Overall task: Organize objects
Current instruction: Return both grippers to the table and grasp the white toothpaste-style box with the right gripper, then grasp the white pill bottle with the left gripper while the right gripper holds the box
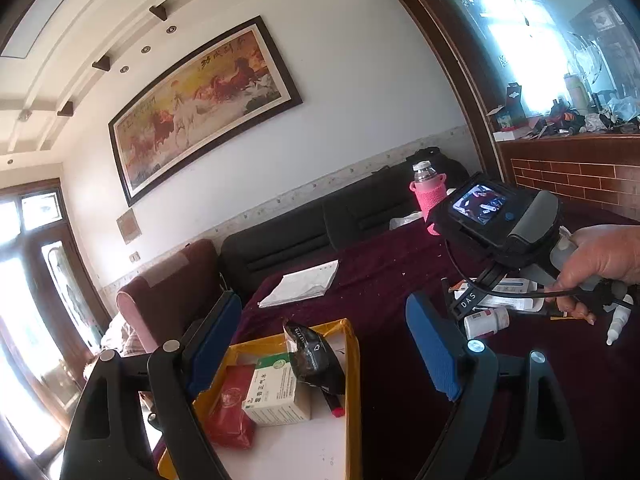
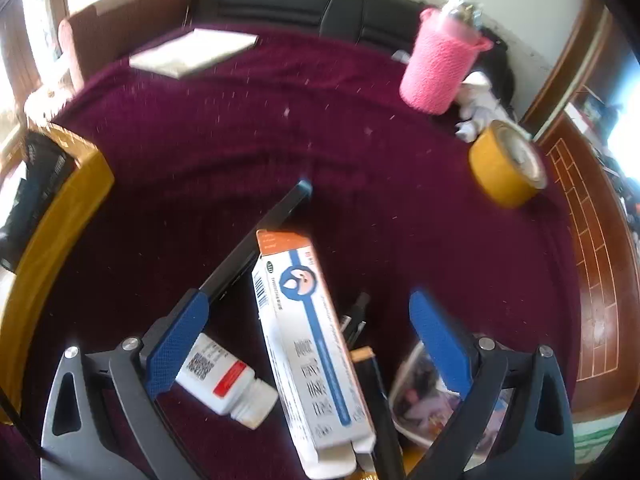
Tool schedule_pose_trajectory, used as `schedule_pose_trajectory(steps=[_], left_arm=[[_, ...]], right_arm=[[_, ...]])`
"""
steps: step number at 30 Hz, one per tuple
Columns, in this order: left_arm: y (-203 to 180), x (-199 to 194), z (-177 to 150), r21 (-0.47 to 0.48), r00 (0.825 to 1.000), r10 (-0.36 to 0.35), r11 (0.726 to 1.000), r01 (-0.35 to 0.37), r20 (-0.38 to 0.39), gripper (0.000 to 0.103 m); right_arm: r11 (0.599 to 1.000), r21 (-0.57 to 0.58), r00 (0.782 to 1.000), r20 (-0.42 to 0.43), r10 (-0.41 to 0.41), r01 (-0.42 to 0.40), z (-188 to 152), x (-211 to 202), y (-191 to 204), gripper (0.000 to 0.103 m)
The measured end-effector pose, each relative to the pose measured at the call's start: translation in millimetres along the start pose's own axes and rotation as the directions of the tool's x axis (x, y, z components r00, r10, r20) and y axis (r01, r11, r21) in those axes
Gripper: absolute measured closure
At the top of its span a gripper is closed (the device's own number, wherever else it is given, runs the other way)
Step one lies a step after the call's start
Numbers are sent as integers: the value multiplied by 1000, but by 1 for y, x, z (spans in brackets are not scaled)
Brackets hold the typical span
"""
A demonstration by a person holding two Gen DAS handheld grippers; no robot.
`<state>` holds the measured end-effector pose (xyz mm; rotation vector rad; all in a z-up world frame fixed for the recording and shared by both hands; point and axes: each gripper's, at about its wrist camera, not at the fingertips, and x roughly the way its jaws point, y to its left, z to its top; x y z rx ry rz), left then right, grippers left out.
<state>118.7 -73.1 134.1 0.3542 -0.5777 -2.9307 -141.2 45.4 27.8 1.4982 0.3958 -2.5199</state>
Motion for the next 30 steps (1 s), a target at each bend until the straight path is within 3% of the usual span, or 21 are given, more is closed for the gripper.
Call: schedule_pose_trajectory(steps=[1, 2, 3, 9, 16, 19, 22, 24, 27, 29, 30], left_arm=[[0, 1, -1, -1, 1000, 1, 1000, -1, -2, 23], [0, 1, -2, -4, 1000, -3, 1000, 3, -2, 23], [1, 2, -2, -8, 1000, -7, 1000, 7, -3, 23], [2, 1, -4, -25, 1000, -23, 999, 23, -1, 23], [-1, 0, -5, -29, 999, -42, 999, 42, -5, 23], [-4, 3, -5, -27, 998, -62, 998, 61, -25, 23], [-9, 18, -1, -66, 986, -124, 991, 117, -110, 23], [-12, 43, 2, -146, 947, -222, 971, 192, -232, 23], [-22, 84, -1, -283, 850, -360, 922, 263, -384, 23], [-34, 109, -5, -344, 794, -412, 899, 273, -447, 23], [-40, 120, -7, -358, 780, -419, 894, 268, -464, 23]], right_arm=[[1000, 4, 1000, -27, 12, -12, -1, 6, 1, 23], [999, 12, 998, -54, 32, -31, -3, 11, 2, 52], [999, 17, 996, -73, 42, -40, -5, 15, 2, 62], [999, 16, 996, -74, 49, -48, -27, 0, 0, 69], [994, 76, 994, -74, 80, -74, -84, -29, -11, 69], [986, 128, 992, -51, 116, -109, -117, -43, -22, 69], [966, 187, 983, -15, 182, -177, -142, -56, -36, 69], [946, 223, 972, 43, 232, -236, -153, -62, -49, 69], [918, 274, 957, 101, 270, -288, -161, -62, -62, 69], [895, 299, 943, 132, 304, -330, -165, -60, -67, 68], [885, 309, 936, 149, 318, -350, -166, -60, -68, 67]])
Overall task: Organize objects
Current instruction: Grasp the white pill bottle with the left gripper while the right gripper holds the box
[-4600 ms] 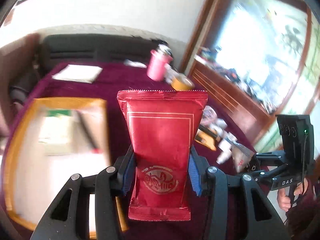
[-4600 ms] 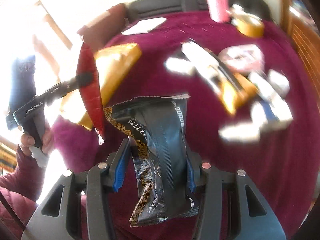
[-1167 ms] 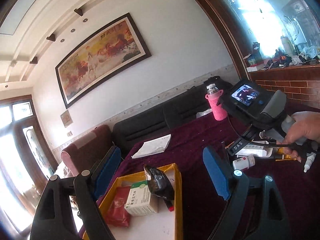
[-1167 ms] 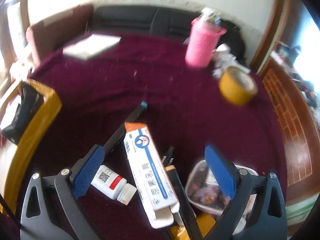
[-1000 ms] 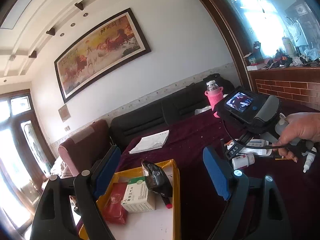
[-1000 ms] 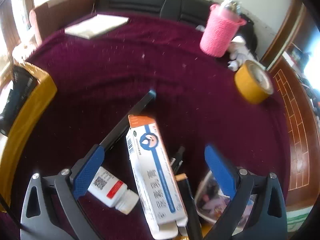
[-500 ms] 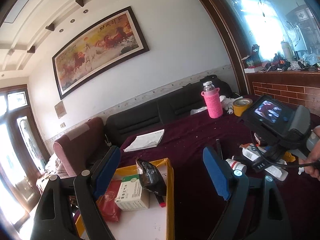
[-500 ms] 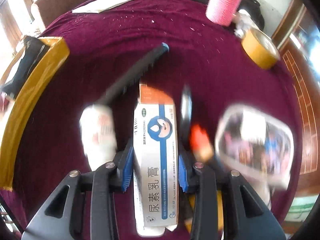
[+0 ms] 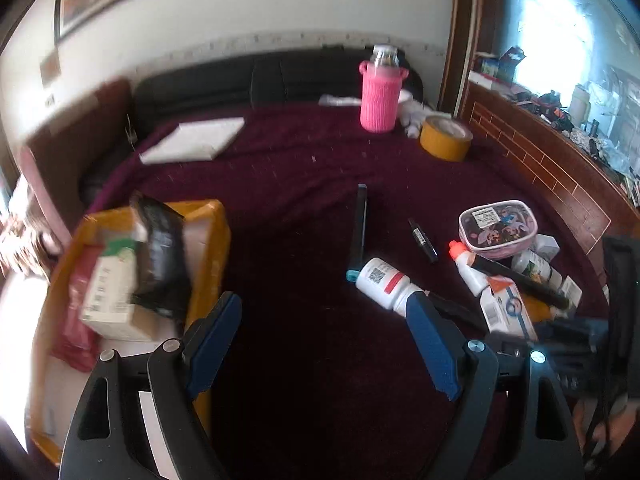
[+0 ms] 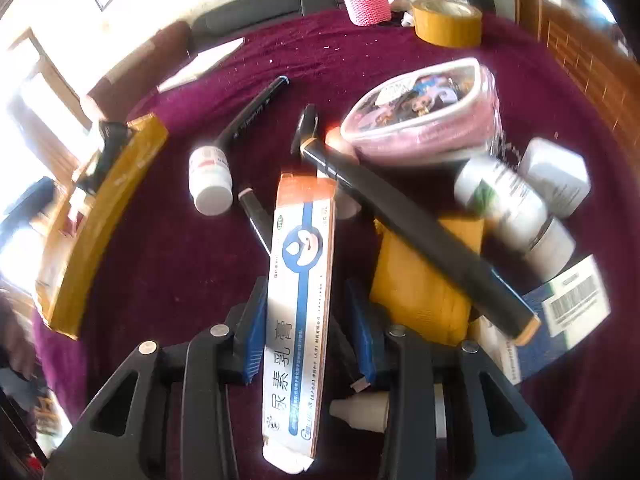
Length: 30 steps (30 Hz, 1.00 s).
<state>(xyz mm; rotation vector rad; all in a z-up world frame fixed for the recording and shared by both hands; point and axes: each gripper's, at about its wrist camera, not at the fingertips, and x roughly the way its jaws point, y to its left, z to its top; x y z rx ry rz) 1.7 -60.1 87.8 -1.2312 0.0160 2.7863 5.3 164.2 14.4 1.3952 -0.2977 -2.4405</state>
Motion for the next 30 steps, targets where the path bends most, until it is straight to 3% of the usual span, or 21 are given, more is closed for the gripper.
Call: schedule_pose_trajectory(steps=[6, 8, 12, 13, 14, 15, 17, 25, 30], left_arm=[[-17, 74, 15, -131, 986, 2, 991, -24, -167, 23], [-28, 85, 14, -129, 985, 8, 991, -31, -171, 23], [-55, 98, 9, -35, 982, 84, 995, -91, -167, 23], [-58, 103, 8, -21, 981, 76, 996, -81, -178, 27], [-58, 107, 5, -25, 980, 55, 998, -61, -192, 40], [-56, 106, 5, -31, 982, 46, 998, -53, -183, 43], [-54, 102, 5, -12, 986, 47, 999, -49, -163, 74], [-32, 64, -6, -64, 991, -60, 997, 52, -120, 74], [-5, 23, -11, -129, 989, -133, 984, 124, -60, 74]], right_arm=[[993, 52, 992, 62, 107, -110, -5, -5, -8, 64], [993, 45, 992, 78, 104, -108, -6, -7, -8, 64], [993, 45, 989, 96, 108, -113, -4, -8, -9, 64], [992, 48, 989, 96, 113, -118, -4, -8, -10, 64], [991, 50, 989, 97, 115, -120, -4, -8, -11, 64], [991, 51, 988, 97, 116, -122, -4, -8, -12, 64], [992, 45, 989, 99, 110, -115, -4, -7, -11, 64], [999, -12, 993, 113, 35, -34, -7, -3, 1, 64], [999, -27, 990, 138, 24, -20, -8, -8, 3, 76]])
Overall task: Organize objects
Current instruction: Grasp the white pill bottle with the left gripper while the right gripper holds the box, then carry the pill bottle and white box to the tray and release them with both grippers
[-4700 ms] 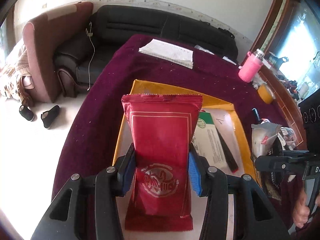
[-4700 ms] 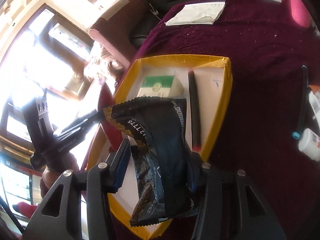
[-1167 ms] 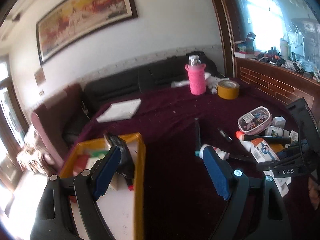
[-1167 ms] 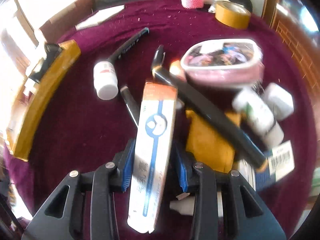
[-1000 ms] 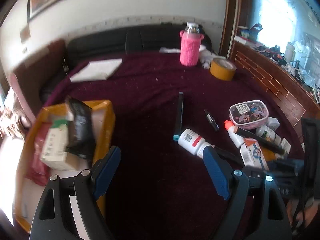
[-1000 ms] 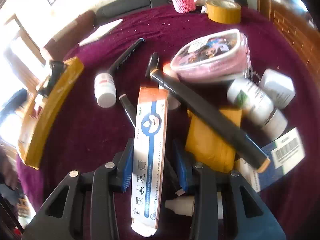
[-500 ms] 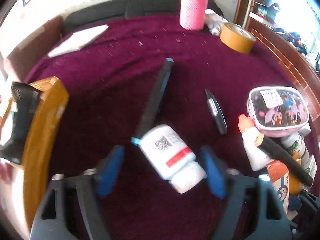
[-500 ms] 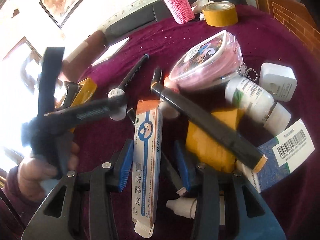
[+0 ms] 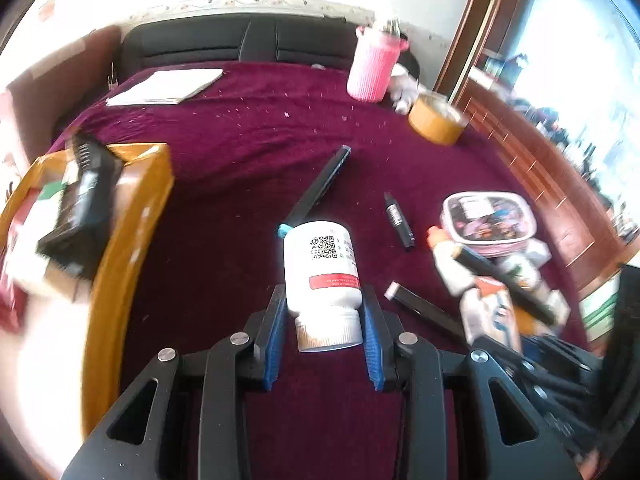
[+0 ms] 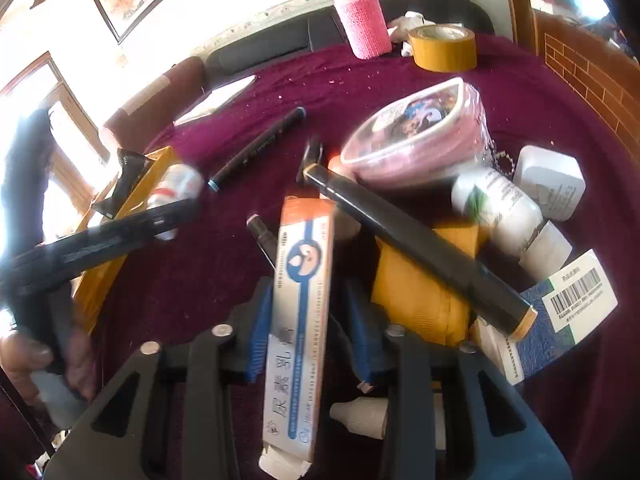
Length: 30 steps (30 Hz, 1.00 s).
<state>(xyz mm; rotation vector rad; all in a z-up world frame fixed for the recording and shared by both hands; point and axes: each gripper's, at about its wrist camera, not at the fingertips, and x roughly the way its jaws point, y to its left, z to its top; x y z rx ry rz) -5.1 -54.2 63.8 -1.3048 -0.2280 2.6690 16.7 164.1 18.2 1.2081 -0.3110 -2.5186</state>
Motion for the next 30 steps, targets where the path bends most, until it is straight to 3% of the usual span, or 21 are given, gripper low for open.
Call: schedule_pose_trajectory(steps=[3, 8, 11, 14, 18, 20, 23, 25, 26, 29, 30], left_arm=[[16, -32, -3, -4, 999, -15, 1000, 15, 50, 74], [50, -77, -12, -3, 991, 28, 1000, -28, 130, 73], [75, -95, -19, -36, 987, 40, 999, -35, 154, 73], [93, -107, -31, -57, 985, 45, 998, -36, 168, 73], [105, -116, -44, -77, 984, 31, 997, -18, 177, 73], [110, -121, -50, -88, 983, 22, 996, -5, 185, 73], [117, -128, -56, -95, 979, 21, 995, -2, 202, 73], [121, -132, -59, -96, 977, 25, 995, -5, 211, 73], [124, -134, -61, -100, 976, 30, 995, -8, 215, 73], [135, -137, -64, -111, 976, 30, 994, -6, 214, 73], [138, -138, -64, -114, 976, 33, 993, -9, 214, 73]], right_arm=[[1000, -6, 1000, 4, -6, 6, -1, -7, 6, 77], [999, -10, 999, 26, 33, -33, 4, -31, 25, 76], [995, -70, 997, 26, -71, 73, 10, -33, 41, 76], [992, -84, 995, -25, -95, 93, 10, -26, 43, 74], [986, -126, 989, -90, -121, 109, 6, -9, 55, 51], [975, -172, 978, -125, -167, 144, 4, 7, 62, 51], [937, -240, 940, -166, -297, 253, -2, 32, 66, 51], [940, -226, 944, -151, -293, 256, -3, 33, 65, 51], [941, -219, 943, -153, -296, 259, -3, 32, 64, 53], [959, -175, 949, -182, -256, 225, -2, 24, 63, 79], [966, -157, 954, -189, -234, 206, -3, 21, 63, 83]])
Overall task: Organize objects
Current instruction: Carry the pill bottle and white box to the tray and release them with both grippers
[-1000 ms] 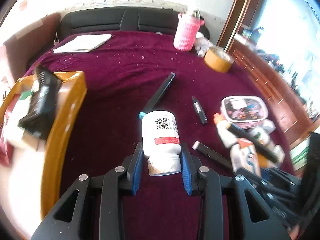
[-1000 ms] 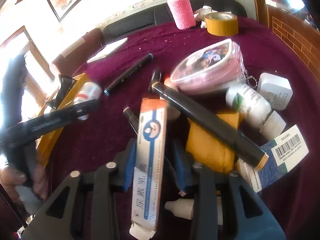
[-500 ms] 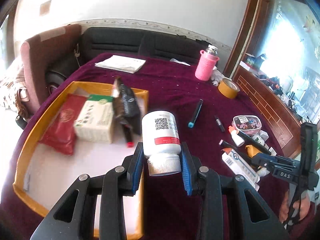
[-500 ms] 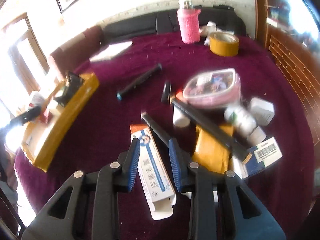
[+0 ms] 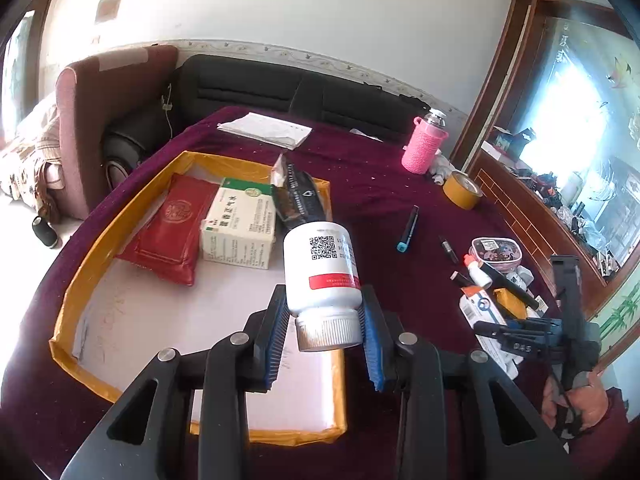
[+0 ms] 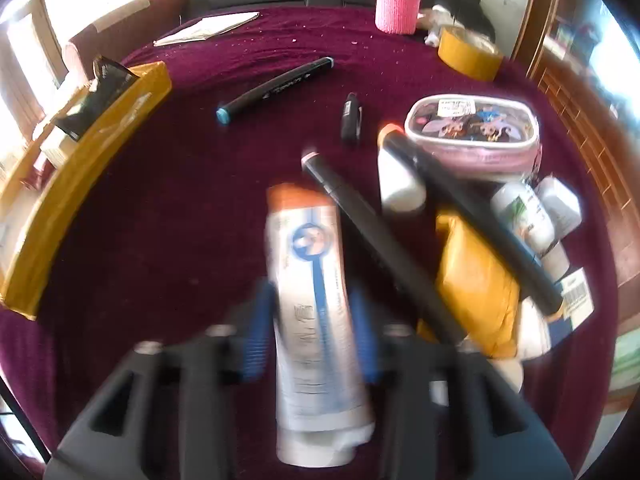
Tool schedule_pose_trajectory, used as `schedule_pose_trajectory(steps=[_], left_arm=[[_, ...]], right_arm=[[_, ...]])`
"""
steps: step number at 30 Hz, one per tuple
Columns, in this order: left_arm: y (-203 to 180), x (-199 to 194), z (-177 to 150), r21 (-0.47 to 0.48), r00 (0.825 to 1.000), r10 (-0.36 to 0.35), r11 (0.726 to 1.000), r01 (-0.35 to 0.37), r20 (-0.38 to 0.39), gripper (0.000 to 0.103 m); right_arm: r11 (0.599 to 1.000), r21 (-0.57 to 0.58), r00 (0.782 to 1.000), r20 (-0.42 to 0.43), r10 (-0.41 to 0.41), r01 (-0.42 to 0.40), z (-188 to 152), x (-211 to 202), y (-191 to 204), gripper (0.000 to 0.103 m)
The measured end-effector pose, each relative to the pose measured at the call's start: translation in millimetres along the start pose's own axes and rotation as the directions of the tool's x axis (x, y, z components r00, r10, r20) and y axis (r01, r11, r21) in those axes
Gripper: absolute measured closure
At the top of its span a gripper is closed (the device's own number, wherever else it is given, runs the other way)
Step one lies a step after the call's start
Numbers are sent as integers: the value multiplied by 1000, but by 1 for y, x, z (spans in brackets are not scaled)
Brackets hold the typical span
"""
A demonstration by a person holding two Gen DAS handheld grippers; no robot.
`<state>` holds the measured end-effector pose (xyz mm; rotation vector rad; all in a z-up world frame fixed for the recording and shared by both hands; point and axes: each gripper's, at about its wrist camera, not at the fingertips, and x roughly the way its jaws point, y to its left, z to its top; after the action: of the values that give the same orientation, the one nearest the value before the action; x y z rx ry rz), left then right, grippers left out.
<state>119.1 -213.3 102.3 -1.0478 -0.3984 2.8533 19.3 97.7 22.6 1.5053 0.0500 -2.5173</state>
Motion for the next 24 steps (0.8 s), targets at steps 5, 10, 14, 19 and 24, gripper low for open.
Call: schedule_pose_trajectory(steps=[5, 10, 14, 19, 24], left_arm=[[20, -5, 0, -15, 1000, 25, 1000, -25, 6, 73], [43, -2, 4, -40, 999, 50, 998, -50, -12, 73], [56, 12, 10, -21, 993, 103, 994, -104, -50, 73], [63, 39, 15, 41, 982, 152, 988, -149, -114, 73], [75, 68, 19, 46, 971, 162, 987, -157, -176, 73]], right_arm=[[992, 57, 993, 50, 109, -112, -13, -27, 2, 84], [963, 71, 962, 114, 249, -258, -5, -54, 23, 84], [916, 28, 913, 100, 395, -399, 17, -67, 64, 83], [842, 10, 842, 21, 538, -539, 43, -53, 123, 83], [818, 2, 815, -80, 574, -575, 58, -15, 191, 83]])
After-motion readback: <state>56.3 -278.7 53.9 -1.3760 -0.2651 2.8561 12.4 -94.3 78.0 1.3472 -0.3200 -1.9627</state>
